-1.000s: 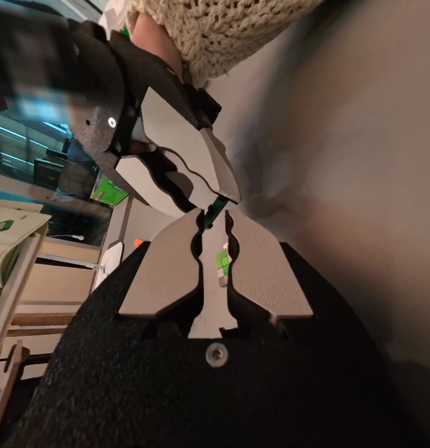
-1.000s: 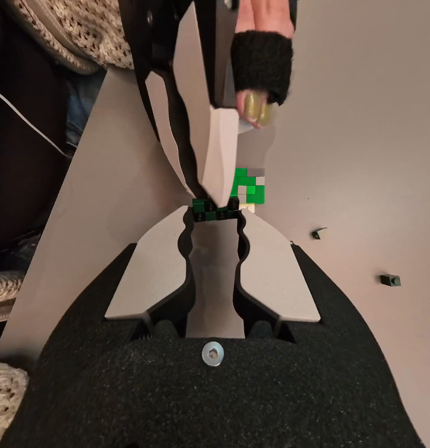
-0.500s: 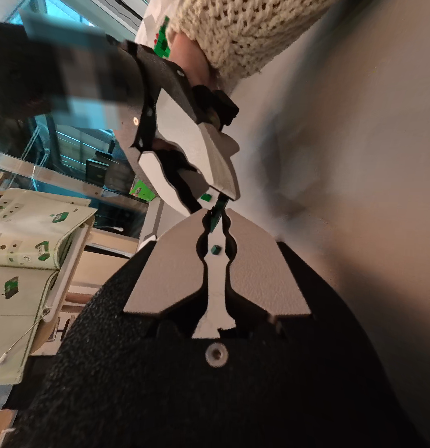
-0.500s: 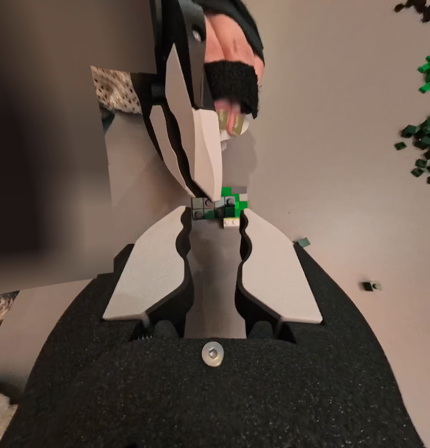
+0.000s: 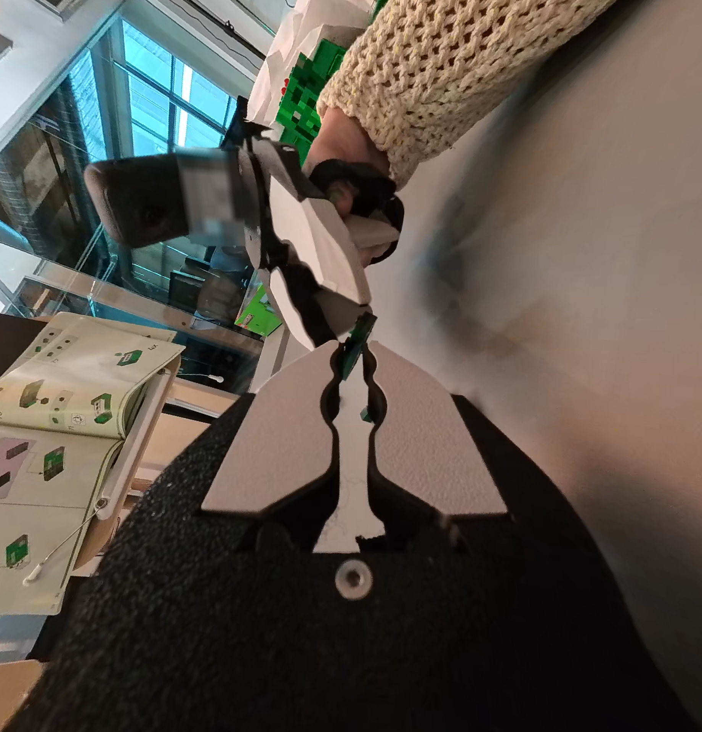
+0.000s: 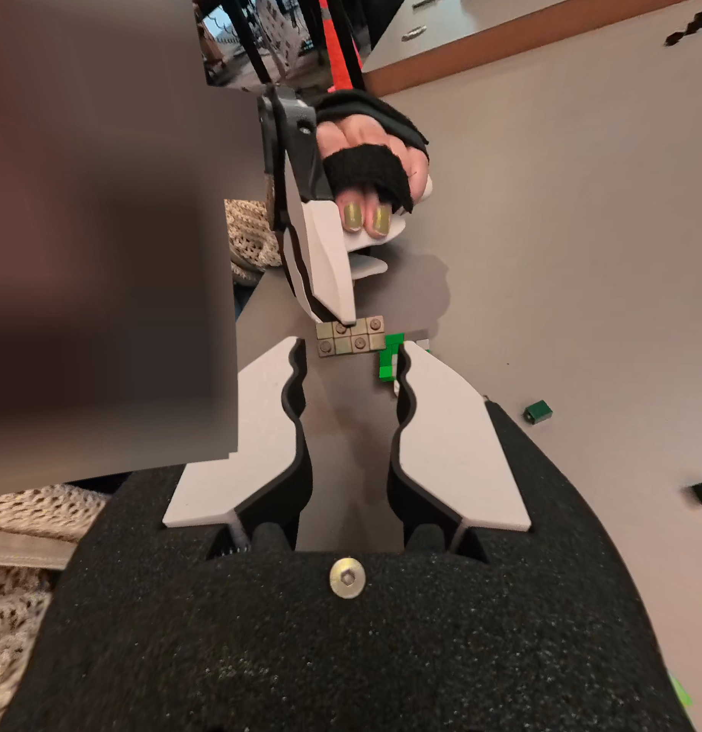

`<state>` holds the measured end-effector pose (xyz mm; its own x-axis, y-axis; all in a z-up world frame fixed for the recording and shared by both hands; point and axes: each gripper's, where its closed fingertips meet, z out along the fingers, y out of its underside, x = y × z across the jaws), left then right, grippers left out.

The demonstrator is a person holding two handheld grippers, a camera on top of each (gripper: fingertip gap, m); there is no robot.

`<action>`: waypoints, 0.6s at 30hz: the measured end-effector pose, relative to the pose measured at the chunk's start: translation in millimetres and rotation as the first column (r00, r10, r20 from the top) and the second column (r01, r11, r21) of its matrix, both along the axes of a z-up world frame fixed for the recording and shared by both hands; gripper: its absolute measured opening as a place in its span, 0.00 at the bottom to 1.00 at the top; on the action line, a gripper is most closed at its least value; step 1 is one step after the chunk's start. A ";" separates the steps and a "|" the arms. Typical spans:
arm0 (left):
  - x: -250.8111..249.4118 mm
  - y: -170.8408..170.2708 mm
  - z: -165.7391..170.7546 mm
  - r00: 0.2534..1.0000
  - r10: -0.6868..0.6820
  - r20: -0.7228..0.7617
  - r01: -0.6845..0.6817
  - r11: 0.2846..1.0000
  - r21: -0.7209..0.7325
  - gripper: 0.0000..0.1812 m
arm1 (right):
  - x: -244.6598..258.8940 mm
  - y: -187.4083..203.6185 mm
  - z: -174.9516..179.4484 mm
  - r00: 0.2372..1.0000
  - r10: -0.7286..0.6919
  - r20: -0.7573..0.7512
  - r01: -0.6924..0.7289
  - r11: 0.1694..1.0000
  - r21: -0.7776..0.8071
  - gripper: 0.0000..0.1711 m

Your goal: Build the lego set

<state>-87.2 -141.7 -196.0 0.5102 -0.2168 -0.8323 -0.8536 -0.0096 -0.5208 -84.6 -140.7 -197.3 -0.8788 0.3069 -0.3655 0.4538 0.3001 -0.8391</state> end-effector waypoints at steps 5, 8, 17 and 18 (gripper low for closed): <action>1.6 0.2 1.0 1.000 -0.002 0.003 0.002 1.000 0.001 0.04 | 1.0 -4.4 -5.4 0.999 0.021 -0.032 -0.019 0.999 0.041 0.19; 2.4 0.4 0.2 0.999 -0.007 0.041 0.008 1.000 -0.010 0.05 | -0.7 -3.0 -5.7 0.998 0.014 -0.065 -0.010 0.998 0.066 0.19; -7.4 -14.2 -10.0 0.934 0.051 0.353 0.054 0.959 -0.280 0.18 | -9.4 8.4 -39.8 0.996 -0.032 -0.088 0.063 0.925 0.375 0.19; -4.7 -15.8 -13.9 0.923 0.048 0.381 0.083 0.944 -0.320 0.19 | -9.6 9.1 -45.5 0.996 -0.028 -0.090 0.064 0.905 0.421 0.19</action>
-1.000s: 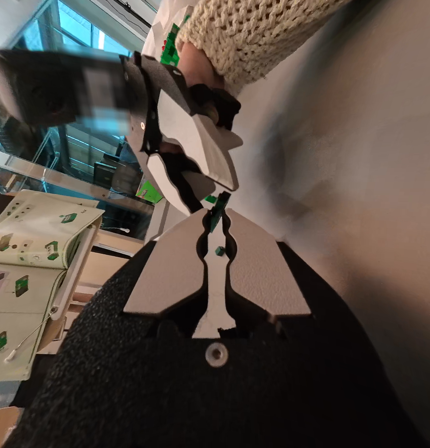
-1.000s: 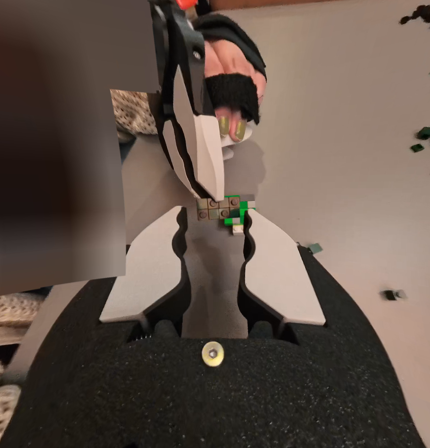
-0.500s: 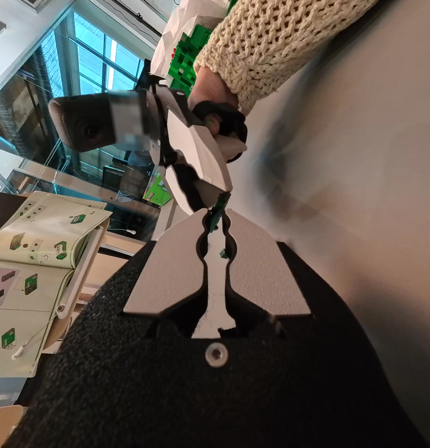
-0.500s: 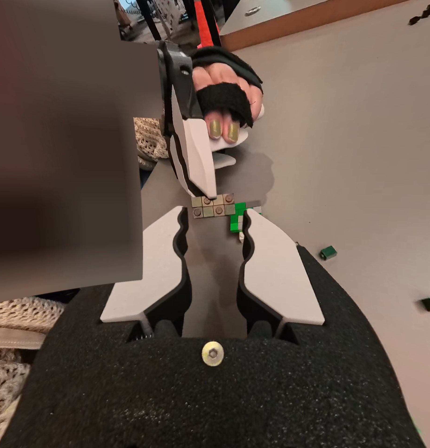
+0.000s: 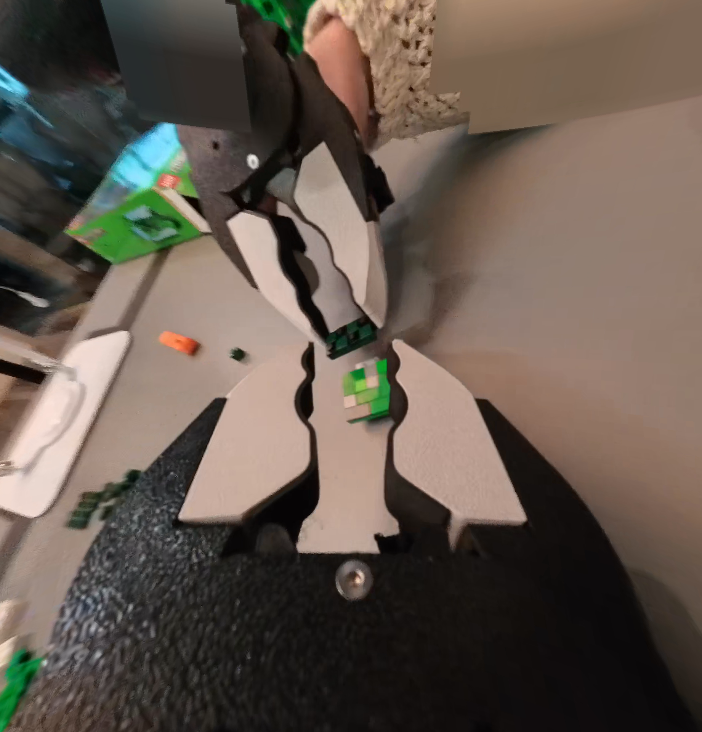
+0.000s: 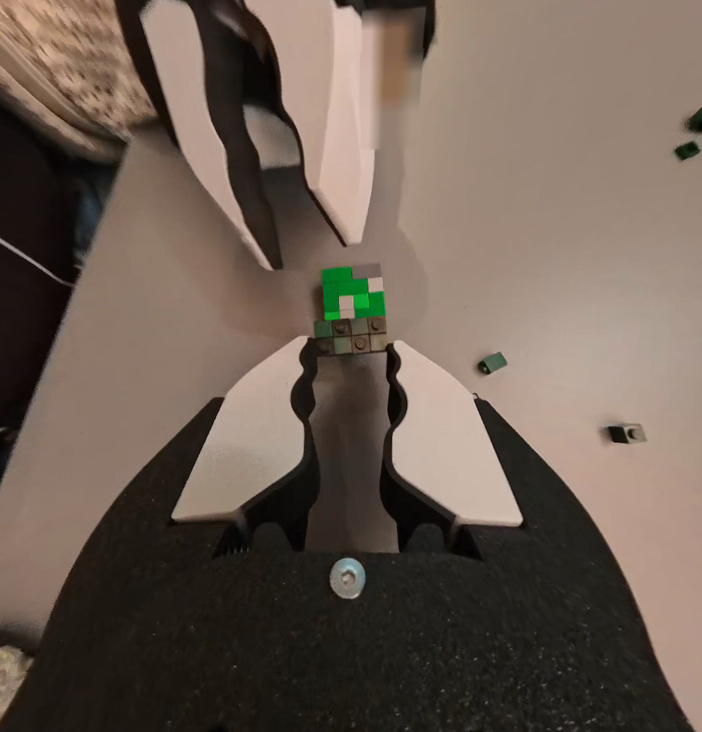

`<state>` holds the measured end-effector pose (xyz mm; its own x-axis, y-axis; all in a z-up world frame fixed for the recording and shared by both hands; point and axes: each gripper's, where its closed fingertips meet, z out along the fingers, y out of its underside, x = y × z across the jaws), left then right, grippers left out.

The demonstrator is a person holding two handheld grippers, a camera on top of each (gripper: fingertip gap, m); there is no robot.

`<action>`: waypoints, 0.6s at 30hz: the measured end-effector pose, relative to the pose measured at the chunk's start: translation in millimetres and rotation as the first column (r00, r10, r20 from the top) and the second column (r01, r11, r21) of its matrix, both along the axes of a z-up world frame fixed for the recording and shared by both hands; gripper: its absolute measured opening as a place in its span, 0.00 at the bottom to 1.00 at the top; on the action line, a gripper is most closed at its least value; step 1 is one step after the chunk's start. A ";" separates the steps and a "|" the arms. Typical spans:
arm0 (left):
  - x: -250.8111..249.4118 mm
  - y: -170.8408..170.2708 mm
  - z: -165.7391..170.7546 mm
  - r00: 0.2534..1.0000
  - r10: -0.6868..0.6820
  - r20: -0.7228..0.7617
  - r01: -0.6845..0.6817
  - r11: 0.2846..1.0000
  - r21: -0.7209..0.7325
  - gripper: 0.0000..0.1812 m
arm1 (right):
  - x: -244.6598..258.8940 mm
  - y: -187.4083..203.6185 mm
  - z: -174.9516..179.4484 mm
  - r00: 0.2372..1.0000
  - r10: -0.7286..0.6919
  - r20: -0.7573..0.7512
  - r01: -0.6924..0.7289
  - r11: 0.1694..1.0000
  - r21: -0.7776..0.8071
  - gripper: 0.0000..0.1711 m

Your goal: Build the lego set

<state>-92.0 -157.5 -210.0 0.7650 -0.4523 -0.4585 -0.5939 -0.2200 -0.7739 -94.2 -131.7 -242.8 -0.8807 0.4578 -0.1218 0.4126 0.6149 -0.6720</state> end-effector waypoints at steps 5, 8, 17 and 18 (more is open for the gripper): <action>14.6 0.6 -15.1 0.995 -0.099 -0.007 0.098 0.991 -0.089 0.25 | -1.1 -0.3 -12.5 1.000 0.004 -0.013 -0.002 0.994 0.108 0.19; 19.7 3.7 -22.1 0.991 -0.135 -0.022 0.131 0.983 -0.129 0.25 | -2.0 0.1 -13.6 1.000 -0.001 -0.017 0.003 0.992 0.124 0.19; 14.6 11.4 -35.8 0.992 -0.115 -0.044 0.104 0.972 -0.209 0.25 | -2.9 -0.3 -19.0 1.000 -0.008 -0.016 0.011 0.985 0.172 0.19; 14.0 11.6 -36.9 0.993 -0.112 -0.043 0.100 0.971 -0.216 0.25 | -3.2 -0.8 -19.2 1.000 -0.010 -0.016 0.013 0.985 0.172 0.19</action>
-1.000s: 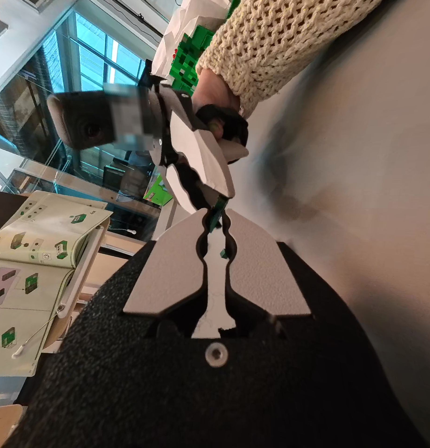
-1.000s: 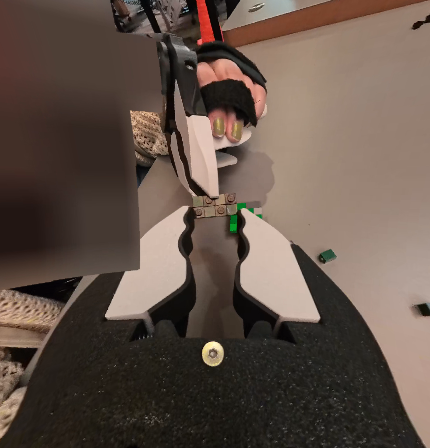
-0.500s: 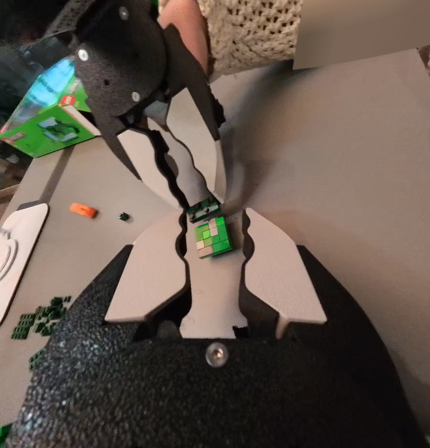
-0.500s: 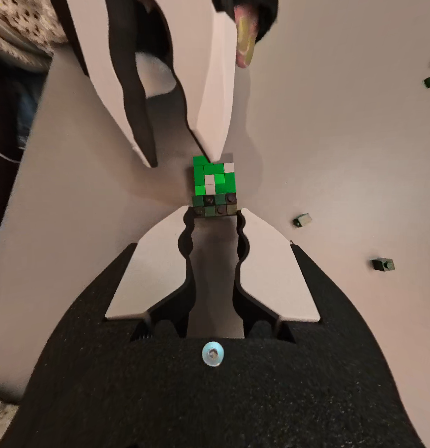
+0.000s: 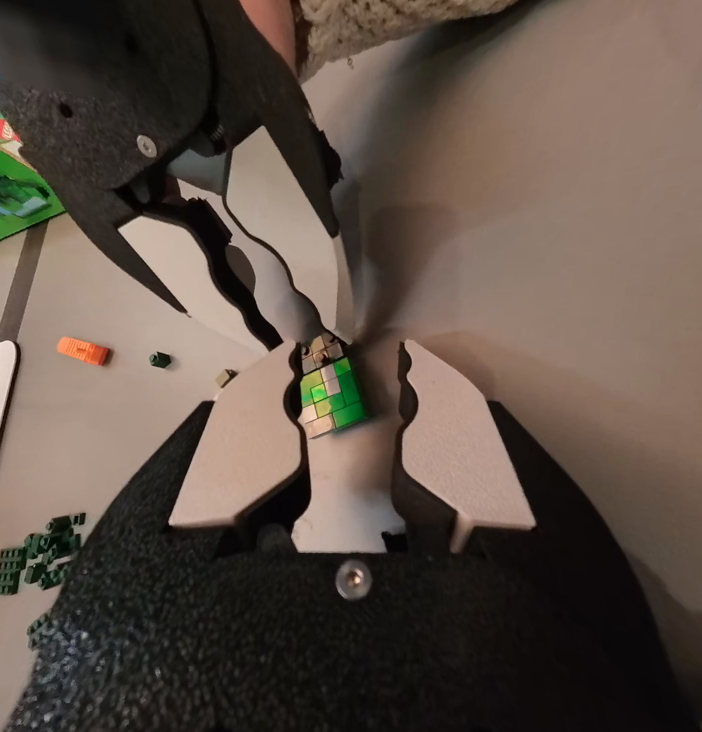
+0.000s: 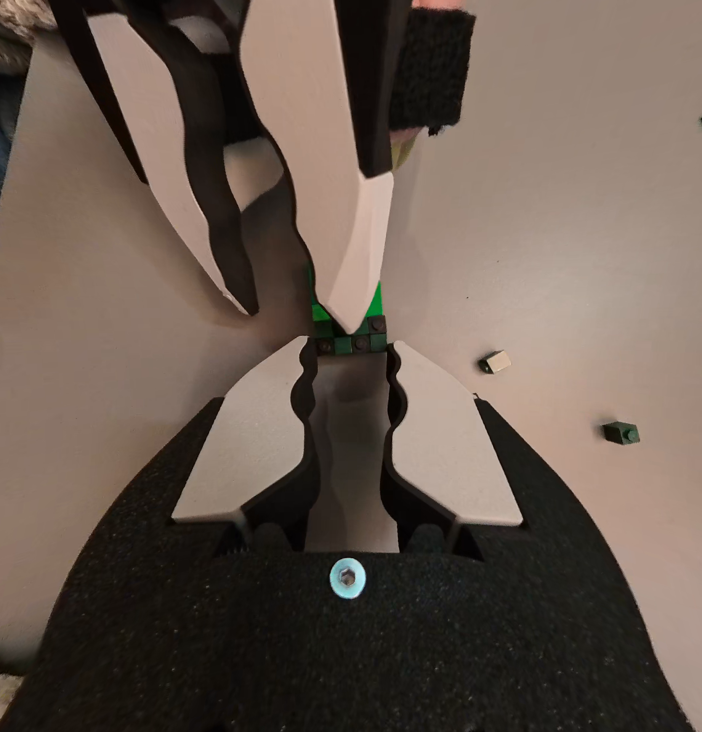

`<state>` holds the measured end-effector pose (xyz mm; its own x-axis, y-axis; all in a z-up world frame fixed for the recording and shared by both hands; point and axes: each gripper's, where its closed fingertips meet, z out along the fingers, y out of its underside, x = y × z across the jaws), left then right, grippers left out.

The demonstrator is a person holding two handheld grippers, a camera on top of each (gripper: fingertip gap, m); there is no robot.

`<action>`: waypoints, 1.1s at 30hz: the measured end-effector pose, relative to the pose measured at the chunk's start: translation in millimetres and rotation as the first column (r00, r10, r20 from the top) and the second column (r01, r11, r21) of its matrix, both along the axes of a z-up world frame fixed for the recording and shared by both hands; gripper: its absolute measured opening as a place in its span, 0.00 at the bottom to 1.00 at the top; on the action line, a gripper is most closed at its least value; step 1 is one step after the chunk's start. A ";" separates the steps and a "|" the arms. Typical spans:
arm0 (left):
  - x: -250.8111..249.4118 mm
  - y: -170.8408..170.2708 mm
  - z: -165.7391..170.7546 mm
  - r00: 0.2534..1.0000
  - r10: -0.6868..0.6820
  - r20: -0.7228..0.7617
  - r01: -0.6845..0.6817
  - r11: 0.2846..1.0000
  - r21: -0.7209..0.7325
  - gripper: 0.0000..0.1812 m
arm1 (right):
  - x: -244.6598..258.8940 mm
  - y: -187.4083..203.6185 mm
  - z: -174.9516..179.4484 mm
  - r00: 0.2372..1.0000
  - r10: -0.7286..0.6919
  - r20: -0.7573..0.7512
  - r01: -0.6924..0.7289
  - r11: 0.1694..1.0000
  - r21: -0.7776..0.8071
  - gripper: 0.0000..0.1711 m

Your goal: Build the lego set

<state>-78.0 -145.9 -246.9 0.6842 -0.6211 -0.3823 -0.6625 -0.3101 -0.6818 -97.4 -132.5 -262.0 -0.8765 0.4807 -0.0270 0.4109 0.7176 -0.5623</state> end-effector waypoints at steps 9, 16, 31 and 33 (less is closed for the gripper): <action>-0.7 0.4 -3.9 1.000 -0.011 -0.004 0.011 1.000 -0.017 0.23 | -0.2 -1.2 -1.0 1.000 -0.005 0.003 0.005 1.000 0.009 0.19; -5.4 1.3 -13.7 0.999 0.003 -0.034 -0.004 0.999 -0.050 0.23 | -0.3 -1.5 -1.2 1.000 -0.021 0.018 0.020 1.000 0.006 0.20; -8.5 2.5 -14.0 1.000 0.024 -0.017 -0.025 1.000 -0.010 0.20 | -0.4 -3.3 -1.1 0.997 -0.066 0.033 0.064 0.996 0.064 0.19; -8.3 2.6 -13.9 0.999 0.032 -0.004 -0.032 0.999 -0.006 0.20 | -0.5 -3.3 -1.0 0.997 -0.067 0.033 0.065 0.996 0.065 0.19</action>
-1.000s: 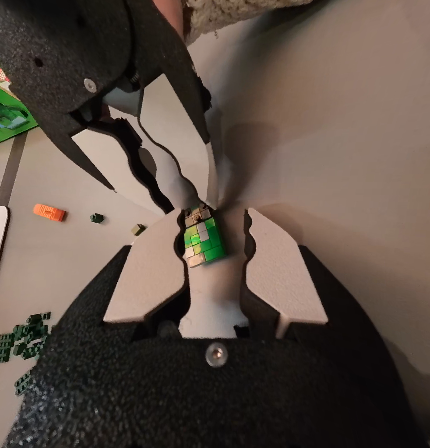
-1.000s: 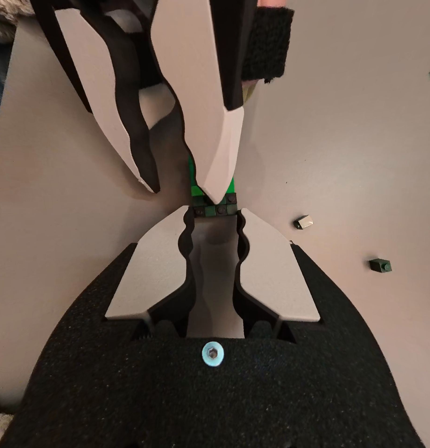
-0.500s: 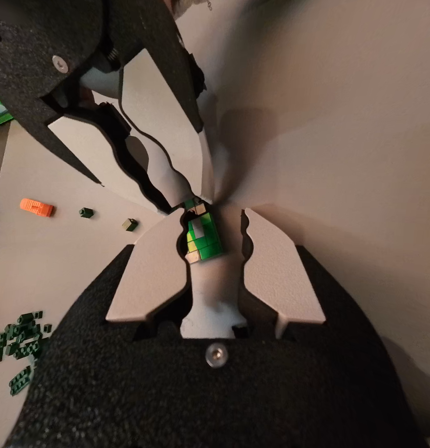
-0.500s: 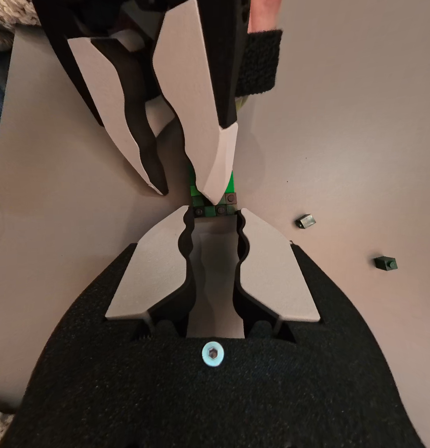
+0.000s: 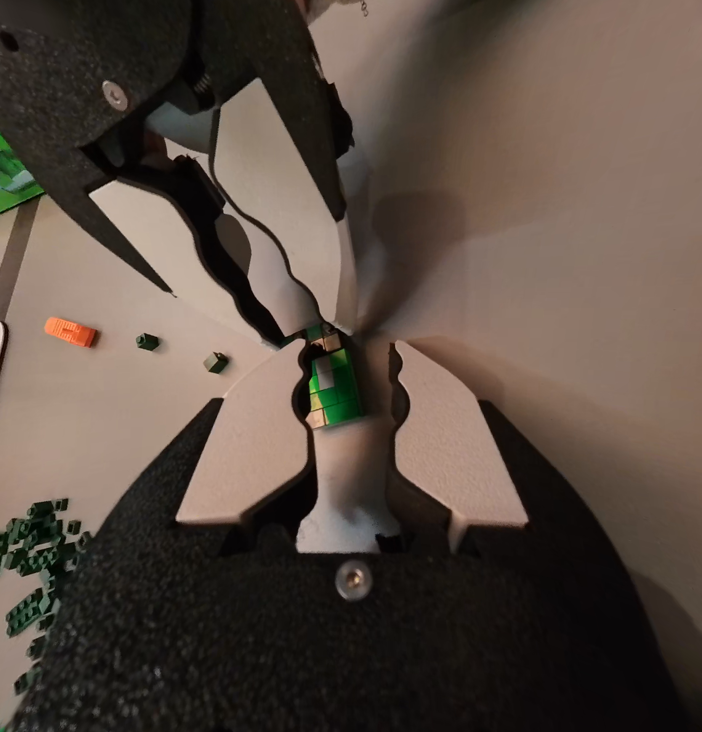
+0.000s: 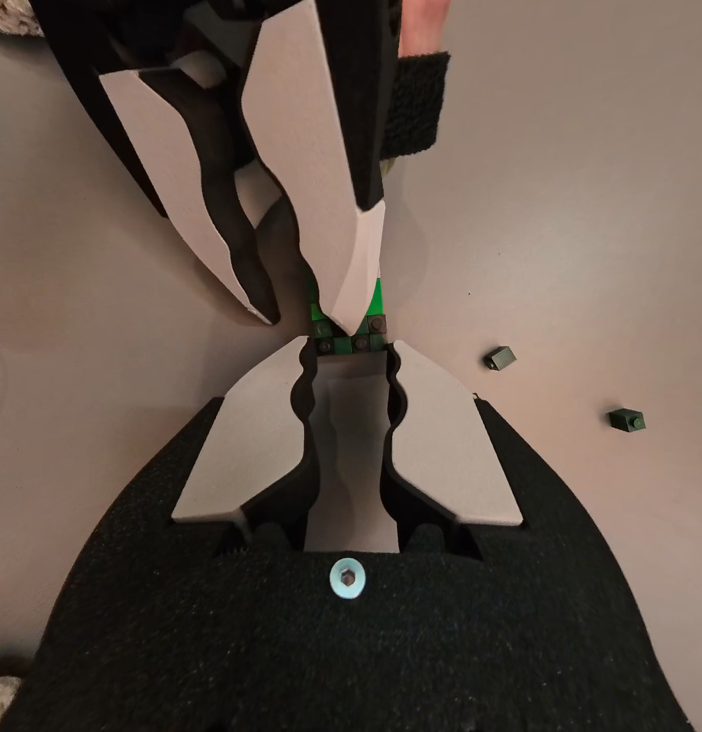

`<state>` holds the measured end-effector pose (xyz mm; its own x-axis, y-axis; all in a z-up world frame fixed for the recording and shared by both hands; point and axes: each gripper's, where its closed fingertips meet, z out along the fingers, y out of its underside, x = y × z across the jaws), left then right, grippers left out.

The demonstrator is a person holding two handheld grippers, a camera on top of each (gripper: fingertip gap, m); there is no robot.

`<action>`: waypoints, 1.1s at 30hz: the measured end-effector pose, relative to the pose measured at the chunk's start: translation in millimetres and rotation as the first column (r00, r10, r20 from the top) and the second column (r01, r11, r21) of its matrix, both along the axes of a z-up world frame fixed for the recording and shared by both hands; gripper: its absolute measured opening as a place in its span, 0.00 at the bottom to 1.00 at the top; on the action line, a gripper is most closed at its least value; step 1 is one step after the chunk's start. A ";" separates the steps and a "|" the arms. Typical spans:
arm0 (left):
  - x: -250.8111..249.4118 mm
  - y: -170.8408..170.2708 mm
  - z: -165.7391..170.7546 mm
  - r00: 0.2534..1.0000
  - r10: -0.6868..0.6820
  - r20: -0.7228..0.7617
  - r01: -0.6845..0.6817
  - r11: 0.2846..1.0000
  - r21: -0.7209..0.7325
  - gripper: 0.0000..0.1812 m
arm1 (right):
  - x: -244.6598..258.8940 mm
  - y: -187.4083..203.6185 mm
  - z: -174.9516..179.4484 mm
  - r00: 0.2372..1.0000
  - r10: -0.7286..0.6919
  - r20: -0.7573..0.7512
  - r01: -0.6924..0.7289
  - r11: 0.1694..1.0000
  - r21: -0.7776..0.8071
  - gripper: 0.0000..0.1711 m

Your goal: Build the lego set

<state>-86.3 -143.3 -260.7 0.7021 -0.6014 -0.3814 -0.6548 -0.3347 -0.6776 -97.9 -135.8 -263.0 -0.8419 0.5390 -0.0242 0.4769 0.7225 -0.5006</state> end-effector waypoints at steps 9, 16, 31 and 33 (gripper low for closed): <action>-13.6 -2.9 18.5 0.993 0.107 0.051 -0.112 0.988 0.103 0.32 | 0.5 0.0 -5.6 1.000 0.018 -0.008 -0.018 0.999 0.039 0.19; -26.8 -8.3 1.6 0.978 0.189 0.086 -0.186 0.982 -0.042 0.30 | -1.9 -0.8 -0.7 0.999 0.027 -0.039 -0.026 1.000 0.017 0.19; -32.4 -7.5 1.1 0.947 0.259 0.191 -0.243 0.965 -0.100 0.19 | -6.7 21.3 -1.3 0.996 0.009 -0.087 -0.001 0.996 0.089 0.23; -31.9 -6.9 11.4 0.918 0.262 0.297 -0.247 0.965 -0.088 0.19 | -11.5 19.2 9.6 0.987 0.029 -0.161 -0.020 0.998 0.056 0.27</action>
